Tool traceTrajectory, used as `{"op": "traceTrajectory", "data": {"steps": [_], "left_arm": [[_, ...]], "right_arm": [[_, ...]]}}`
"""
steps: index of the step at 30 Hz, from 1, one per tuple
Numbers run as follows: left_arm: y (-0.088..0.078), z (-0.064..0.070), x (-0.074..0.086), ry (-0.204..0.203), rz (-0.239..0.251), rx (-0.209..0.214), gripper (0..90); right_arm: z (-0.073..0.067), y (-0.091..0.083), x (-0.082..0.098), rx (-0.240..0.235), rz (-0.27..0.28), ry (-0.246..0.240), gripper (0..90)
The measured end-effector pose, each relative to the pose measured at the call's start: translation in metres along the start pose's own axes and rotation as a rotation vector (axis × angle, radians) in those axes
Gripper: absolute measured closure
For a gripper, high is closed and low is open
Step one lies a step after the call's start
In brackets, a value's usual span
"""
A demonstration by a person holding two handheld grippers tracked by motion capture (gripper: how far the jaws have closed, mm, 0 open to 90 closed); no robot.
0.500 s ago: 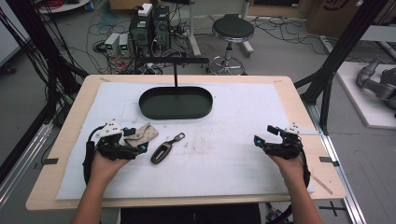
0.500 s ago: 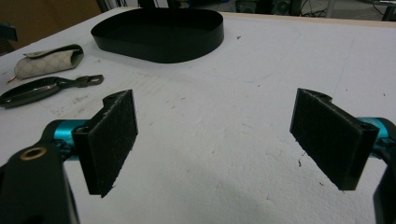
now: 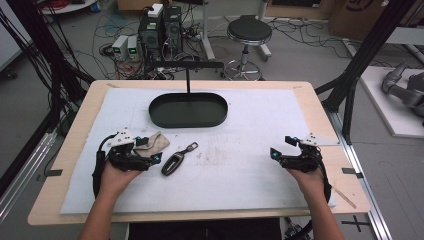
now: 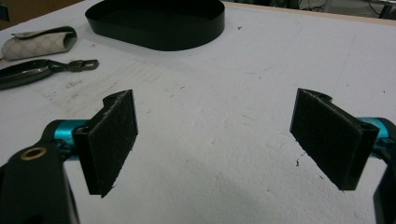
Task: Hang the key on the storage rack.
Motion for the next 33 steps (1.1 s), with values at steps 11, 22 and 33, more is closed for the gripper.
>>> {"op": "traceTrajectory", "data": {"steps": [11, 22, 33], "left_arm": [[0.025, 0.012, -0.008, 0.009, -0.042, 0.014, 17.6], [0.063, 0.022, -0.015, 0.066, -0.127, 0.003, 17.7], [0.085, 0.025, -0.01, 0.08, -0.198, -0.001, 20.5]], "right_arm": [[0.0, -0.003, 0.001, 0.004, 0.002, 0.003, 15.4], [0.001, 0.001, 0.002, -0.004, -0.004, -0.006, 15.4], [0.001, 0.003, 0.002, -0.006, -0.012, -0.003, 15.4]]}}
Point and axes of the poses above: each handheld gripper's, and its own axes: y roughly forward along the jaws, x roughly out of its underside, z roughly to its right, the point moved 7 cm from there along y, roughly forward along the jaws, and after that the axes turned 4 degrees about z, right-handed, at the moved point
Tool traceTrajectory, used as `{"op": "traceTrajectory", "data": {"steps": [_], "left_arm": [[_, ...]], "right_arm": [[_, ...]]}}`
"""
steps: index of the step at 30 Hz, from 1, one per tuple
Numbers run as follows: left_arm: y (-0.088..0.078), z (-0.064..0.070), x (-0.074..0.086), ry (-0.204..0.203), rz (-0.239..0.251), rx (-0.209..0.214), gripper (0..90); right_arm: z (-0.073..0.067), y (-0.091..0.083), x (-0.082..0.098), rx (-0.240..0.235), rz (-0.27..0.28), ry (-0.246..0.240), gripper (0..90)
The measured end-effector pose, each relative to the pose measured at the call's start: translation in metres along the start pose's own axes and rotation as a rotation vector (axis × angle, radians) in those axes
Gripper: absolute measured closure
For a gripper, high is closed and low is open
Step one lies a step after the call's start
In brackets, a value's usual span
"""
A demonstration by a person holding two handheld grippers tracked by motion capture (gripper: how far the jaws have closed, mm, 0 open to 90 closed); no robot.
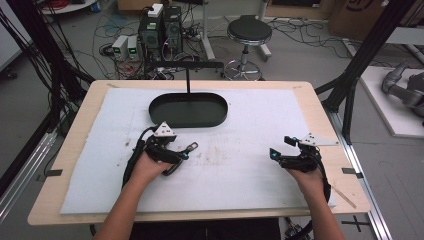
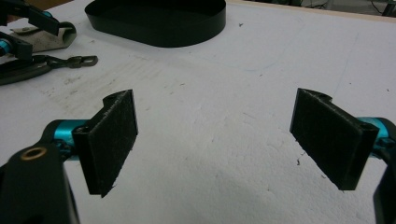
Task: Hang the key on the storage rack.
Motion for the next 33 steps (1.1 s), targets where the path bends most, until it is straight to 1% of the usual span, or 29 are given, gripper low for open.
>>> {"op": "traceTrajectory", "data": {"steps": [4, 5, 6, 8, 9, 11, 12, 13, 15, 17, 18, 20, 23, 24, 25, 27, 29, 30, 32, 33], "left_arm": [[0.008, 0.001, 0.0, 0.0, -0.033, 0.006, 23.0], [0.011, 0.0, 0.0, -0.004, -0.043, 0.007, 28.0], [0.011, 0.0, 0.0, -0.004, -0.043, 0.007, 29.2], [0.012, 0.0, 0.002, -0.003, -0.06, 0.001, 33.0], [0.014, 0.0, 0.004, -0.007, -0.075, -0.001, 34.1], [0.015, -0.001, 0.004, -0.005, -0.082, -0.001, 36.8], [0.016, -0.001, 0.005, -0.009, -0.089, -0.005, 36.8], [0.017, -0.001, 0.007, -0.008, -0.104, -0.01, 39.5], [0.018, -0.001, 0.007, -0.01, -0.11, -0.01, 40.9], [0.02, -0.001, 0.009, -0.006, -0.123, -0.013, 45.0], [0.021, -0.001, 0.01, -0.003, -0.131, -0.021, 45.6], [0.021, -0.001, 0.009, 0.003, -0.13, -0.026, 47.8], [0.02, 0.001, 0.009, 0.005, -0.133, -0.02, 50.5], [0.019, 0.004, 0.009, 0.015, -0.137, -0.01, 56.9], [0.019, 0.004, 0.009, 0.015, -0.137, -0.01, 59.0], [0.019, 0.006, 0.009, 0.028, -0.139, -0.012, 63.0], [0.019, 0.008, 0.009, 0.033, -0.136, -0.015, 64.4], [0.019, 0.009, 0.01, 0.036, -0.135, -0.011, 69.1], [0.019, 0.011, 0.01, 0.04, -0.129, -0.012, 69.9], [0.019, 0.012, 0.011, 0.042, -0.118, -0.004, 74.2]], "right_arm": [[0.0, 0.0, 0.0, -0.002, -0.002, -0.002, 15.4], [0.0, 0.0, 0.0, -0.002, -0.003, -0.003, 15.4], [0.0, 0.0, 0.0, -0.002, -0.003, -0.003, 15.4], [0.0, 0.0, 0.0, -0.001, -0.004, -0.003, 15.4], [0.0, 0.0, 0.0, 0.0, -0.004, -0.003, 15.4], [0.0, 0.001, 0.001, -0.002, -0.005, -0.002, 15.4], [0.0, 0.001, 0.001, -0.002, -0.005, -0.002, 15.4], [0.0, 0.001, 0.001, -0.001, -0.008, -0.006, 15.4], [0.0, 0.001, 0.001, -0.003, -0.01, -0.004, 15.4], [0.0, 0.001, 0.001, -0.002, -0.011, -0.005, 15.4], [0.0, 0.001, 0.001, -0.002, -0.012, -0.005, 15.4], [0.0, 0.001, 0.001, -0.001, -0.012, -0.005, 15.4], [0.0, 0.001, 0.001, -0.001, -0.013, -0.004, 15.4], [0.0, 0.001, 0.001, 0.0, -0.013, -0.005, 15.4], [0.0, 0.001, 0.002, 0.002, -0.014, -0.007, 15.4], [0.0, 0.001, 0.002, 0.001, -0.014, -0.008, 15.4], [0.0, 0.001, 0.001, 0.003, -0.013, -0.008, 15.4], [0.0, 0.001, 0.001, 0.002, -0.013, -0.007, 15.4], [0.0, 0.001, 0.001, 0.002, -0.012, -0.006, 15.4], [0.0, 0.0, 0.001, 0.002, -0.012, -0.006, 15.4]]}}
Point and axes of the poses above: each handheld gripper's, and its own axes: y roughly forward along the jaws, x roughly out of its underside, z roughly to its right, the point moved 7 cm from there along y, roughly forward along the jaws, and after that the axes turned 4 degrees about z, right-handed, at the moved point
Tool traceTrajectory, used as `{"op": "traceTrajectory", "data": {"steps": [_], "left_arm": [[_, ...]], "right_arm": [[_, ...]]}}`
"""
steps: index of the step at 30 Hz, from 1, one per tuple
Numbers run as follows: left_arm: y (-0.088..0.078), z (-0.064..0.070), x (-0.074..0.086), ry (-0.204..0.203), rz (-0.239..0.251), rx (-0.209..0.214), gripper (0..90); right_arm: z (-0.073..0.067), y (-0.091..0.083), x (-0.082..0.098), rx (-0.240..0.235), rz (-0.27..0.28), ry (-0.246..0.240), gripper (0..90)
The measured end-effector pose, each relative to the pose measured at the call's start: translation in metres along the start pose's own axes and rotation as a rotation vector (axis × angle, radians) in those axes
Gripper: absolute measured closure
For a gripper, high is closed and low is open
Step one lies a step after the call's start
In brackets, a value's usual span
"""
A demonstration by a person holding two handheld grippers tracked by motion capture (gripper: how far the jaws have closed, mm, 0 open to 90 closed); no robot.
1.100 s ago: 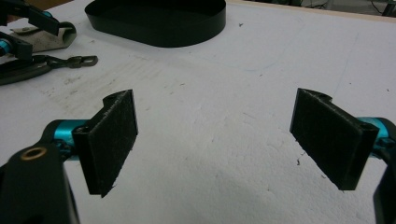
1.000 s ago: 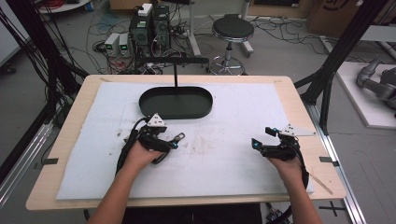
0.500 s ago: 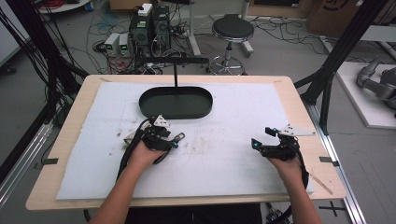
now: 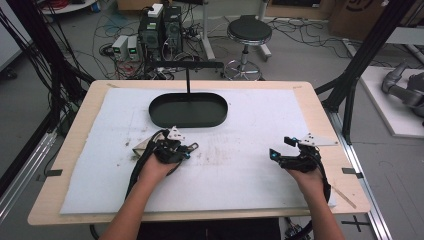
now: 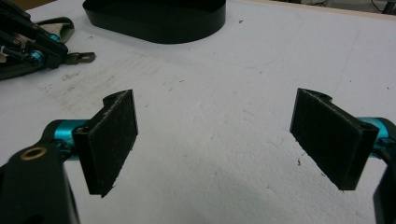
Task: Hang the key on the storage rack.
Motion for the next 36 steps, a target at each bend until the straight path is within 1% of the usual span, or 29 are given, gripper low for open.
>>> {"op": "traceTrajectory", "data": {"steps": [1, 2, 3, 4, 5, 6, 8, 10, 11, 12, 14, 17, 18, 19, 21, 23, 24, 26, 28, 33, 34, 35, 36], "left_arm": [[0.0, 0.0, 0.0, 0.0, 0.0, 0.0, 74.7], [0.0, 0.0, 0.001, 0.002, 0.012, -0.003, 75.6], [-0.001, 0.0, 0.001, 0.013, 0.019, -0.009, 77.2], [-0.001, 0.0, 0.001, 0.013, 0.019, -0.009, 79.9], [-0.001, 0.0, 0.001, 0.023, 0.018, -0.009, 80.2], [-0.001, 0.0, 0.001, 0.02, 0.021, -0.01, 80.2], [-0.001, 0.0, 0.001, 0.04, 0.024, -0.01, 81.2], [-0.001, 0.001, 0.001, 0.041, 0.026, -0.012, 81.7], [-0.002, 0.0, 0.0, 0.057, 0.031, -0.021, 82.9], [-0.002, 0.0, 0.0, 0.057, 0.031, -0.021, 83.5], [-0.004, -0.001, 0.0, 0.058, 0.047, -0.036, 85.0], [-0.009, -0.002, -0.002, 0.058, 0.071, -0.031, 86.3], [-0.01, -0.002, -0.004, 0.052, 0.085, -0.025, 86.3], [-0.012, -0.002, -0.005, 0.055, 0.096, -0.023, 86.5], [-0.016, -0.001, -0.009, 0.048, 0.126, -0.016, 86.5], [-0.02, -0.002, -0.013, 0.045, 0.145, -0.019, 86.6], [-0.023, -0.002, -0.015, 0.041, 0.158, -0.019, 86.6], [-0.029, -0.003, -0.02, 0.02, 0.178, -0.02, 86.6], [-0.036, -0.005, -0.027, 0.016, 0.202, -0.022, 86.6], [-0.052, -0.011, -0.042, 0.009, 0.235, -0.02, 86.5], [-0.058, -0.015, -0.049, 0.008, 0.243, -0.022, 86.5], [-0.058, -0.015, -0.049, 0.008, 0.243, -0.022, 86.5], [-0.061, -0.017, -0.053, 0.008, 0.247, -0.025, 86.5]], "right_arm": [[0.0, 0.0, 0.0, 0.0, 0.0, 0.0, 15.4], [0.0, 0.0, 0.0, 0.001, 0.002, -0.003, 15.4], [0.0, 0.0, 0.0, 0.001, 0.002, -0.005, 15.4], [0.0, 0.0, 0.0, 0.001, 0.002, -0.005, 15.4], [0.0, -0.001, 0.0, 0.0, 0.002, -0.004, 15.4], [0.0, -0.001, 0.0, 0.0, 0.002, -0.004, 15.4], [0.0, -0.001, 0.0, 0.001, 0.004, 0.0, 15.4], [0.0, -0.001, 0.0, 0.0, 0.004, -0.002, 15.4], [0.0, -0.002, 0.0, 0.001, 0.006, 0.0, 15.4], [0.0, -0.002, 0.0, 0.001, 0.006, 0.0, 15.4], [0.0, -0.003, 0.0, 0.001, 0.008, 0.003, 15.4], [0.0, -0.003, 0.0, 0.0, 0.007, 0.006, 15.4], [0.0, -0.003, 0.0, 0.0, 0.007, 0.006, 15.4], [0.0, -0.002, 0.0, 0.0, 0.01, 0.004, 15.4], [0.0, -0.002, 0.0, 0.0, 0.009, 0.004, 15.4], [0.0, -0.002, 0.0, -0.001, 0.007, 0.001, 15.4], [0.0, -0.002, 0.0, -0.001, 0.009, 0.003, 15.4], [0.0, -0.002, 0.0, -0.002, 0.007, -0.001, 15.4], [-0.001, -0.002, 0.0, -0.003, 0.009, 0.001, 15.4], [-0.002, -0.002, 0.0, -0.006, 0.006, 0.006, 15.4], [-0.002, -0.001, 0.0, -0.007, 0.008, 0.001, 15.4], [-0.002, -0.001, 0.0, -0.008, 0.007, 0.003, 15.4], [-0.002, -0.001, 0.0, -0.008, 0.007, 0.003, 15.4]]}}
Point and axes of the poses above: each handheld gripper's, and its own axes: y roughly forward along the jaws, x roughly out of its underside, z roughly to its right, the point moved 7 cm from there along y, roughly forward along the jaws, and after that the axes turned 4 degrees about z, right-handed, at the moved point
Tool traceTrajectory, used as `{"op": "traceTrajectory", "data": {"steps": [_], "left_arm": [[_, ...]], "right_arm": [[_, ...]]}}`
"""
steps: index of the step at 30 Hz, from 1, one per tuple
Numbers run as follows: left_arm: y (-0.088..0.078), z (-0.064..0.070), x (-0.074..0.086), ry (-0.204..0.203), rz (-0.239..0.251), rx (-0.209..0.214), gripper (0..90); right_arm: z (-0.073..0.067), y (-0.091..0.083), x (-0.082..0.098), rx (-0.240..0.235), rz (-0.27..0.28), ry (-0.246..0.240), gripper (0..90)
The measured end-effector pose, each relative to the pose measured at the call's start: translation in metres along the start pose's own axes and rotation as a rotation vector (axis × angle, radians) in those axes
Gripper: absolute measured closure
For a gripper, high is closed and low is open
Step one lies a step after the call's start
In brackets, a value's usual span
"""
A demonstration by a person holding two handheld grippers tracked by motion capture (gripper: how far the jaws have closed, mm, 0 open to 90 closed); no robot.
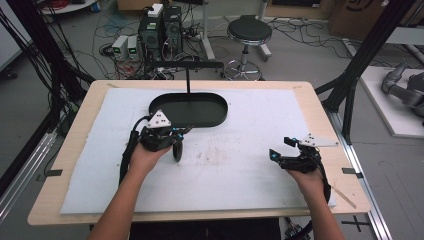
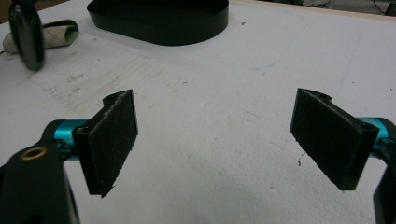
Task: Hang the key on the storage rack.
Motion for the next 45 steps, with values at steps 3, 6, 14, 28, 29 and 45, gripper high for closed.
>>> {"op": "traceTrajectory", "data": {"steps": [3, 6, 14, 28, 29, 45], "left_arm": [[-0.004, -0.006, -0.014, -0.006, 0.024, 0.002, 86.5], [-0.004, -0.011, -0.029, 0.004, 0.03, -0.003, 86.6], [0.001, -0.024, -0.068, 0.017, 0.048, -0.005, 86.9], [0.015, -0.058, -0.117, 0.017, 0.073, -0.073, 87.2], [0.016, -0.06, -0.119, 0.017, 0.072, -0.08, 87.2], [0.04, -0.092, -0.14, 0.006, 0.04, -0.11, 87.3]], "right_arm": [[0.0, 0.0, 0.0, 0.001, -0.001, 0.0, 15.4], [0.0, 0.001, 0.0, 0.001, -0.004, 0.001, 15.4], [0.0, 0.001, 0.001, 0.0, -0.003, -0.002, 15.4], [0.0, 0.002, 0.001, -0.001, -0.008, 0.003, 15.4], [0.001, 0.002, 0.001, 0.001, -0.005, 0.001, 15.4], [0.002, 0.001, 0.002, 0.005, -0.009, 0.006, 15.4]]}}
Point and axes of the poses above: each handheld gripper's, and its own axes: y roughly forward along the jaws, x roughly out of its underside, z roughly to its right, the point moved 7 cm from there along y, roughly forward along the jaws, and after that the axes turned 4 degrees about z, right-handed, at the moved point
